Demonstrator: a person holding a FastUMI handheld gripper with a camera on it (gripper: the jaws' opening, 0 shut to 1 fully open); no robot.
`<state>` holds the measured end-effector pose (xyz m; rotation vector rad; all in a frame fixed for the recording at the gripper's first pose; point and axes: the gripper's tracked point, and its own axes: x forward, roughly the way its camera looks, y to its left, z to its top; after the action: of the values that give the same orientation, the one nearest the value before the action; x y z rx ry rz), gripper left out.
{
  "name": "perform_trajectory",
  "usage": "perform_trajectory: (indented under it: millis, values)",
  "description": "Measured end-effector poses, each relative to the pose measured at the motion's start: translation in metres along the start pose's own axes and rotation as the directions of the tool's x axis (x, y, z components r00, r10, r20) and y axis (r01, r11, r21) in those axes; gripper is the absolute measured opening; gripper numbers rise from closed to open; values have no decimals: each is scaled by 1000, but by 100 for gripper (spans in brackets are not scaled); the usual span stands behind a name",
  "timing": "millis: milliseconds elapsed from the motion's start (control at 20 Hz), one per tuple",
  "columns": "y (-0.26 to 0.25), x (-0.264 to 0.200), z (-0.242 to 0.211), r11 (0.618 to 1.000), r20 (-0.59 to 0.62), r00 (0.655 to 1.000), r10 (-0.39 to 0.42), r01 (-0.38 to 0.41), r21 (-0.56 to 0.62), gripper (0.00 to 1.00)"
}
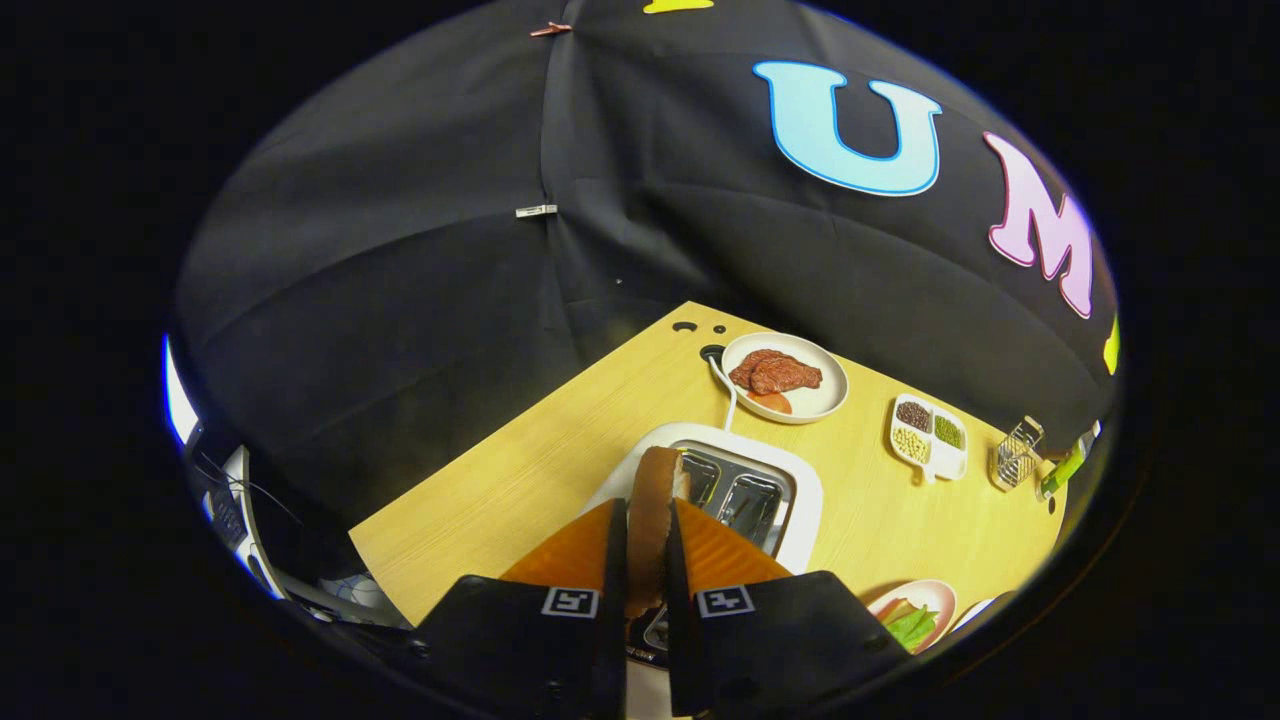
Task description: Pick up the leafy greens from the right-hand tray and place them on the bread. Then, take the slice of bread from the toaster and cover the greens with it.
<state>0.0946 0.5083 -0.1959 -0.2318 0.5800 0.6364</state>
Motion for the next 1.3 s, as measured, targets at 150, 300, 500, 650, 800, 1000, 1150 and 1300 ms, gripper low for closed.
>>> perform_trajectory:
  millis: [150, 300, 500, 650, 800, 1000, 1150, 1300]
  values:
    - [-1, -11, 9, 1000, 25, 999, 22, -22, -3, 16]
    - [0, -21, 19, 998, 48, 997, 56, -58, 22, 13]
    - [-15, -41, 37, 997, 86, 995, 54, -59, 55, 11]
    - [-31, -66, 56, 998, 138, 990, 35, -42, 44, 11]
    - [-54, -87, 70, 997, 177, 984, 14, -26, 70, 11]
    - [-98, -105, 71, 994, 191, 981, -28, 6, 114, 11]
    - [-139, -117, 63, 987, 190, 978, -83, 54, 154, 11]
    - [-180, -129, 50, 971, 178, 974, -139, 98, 220, 11]
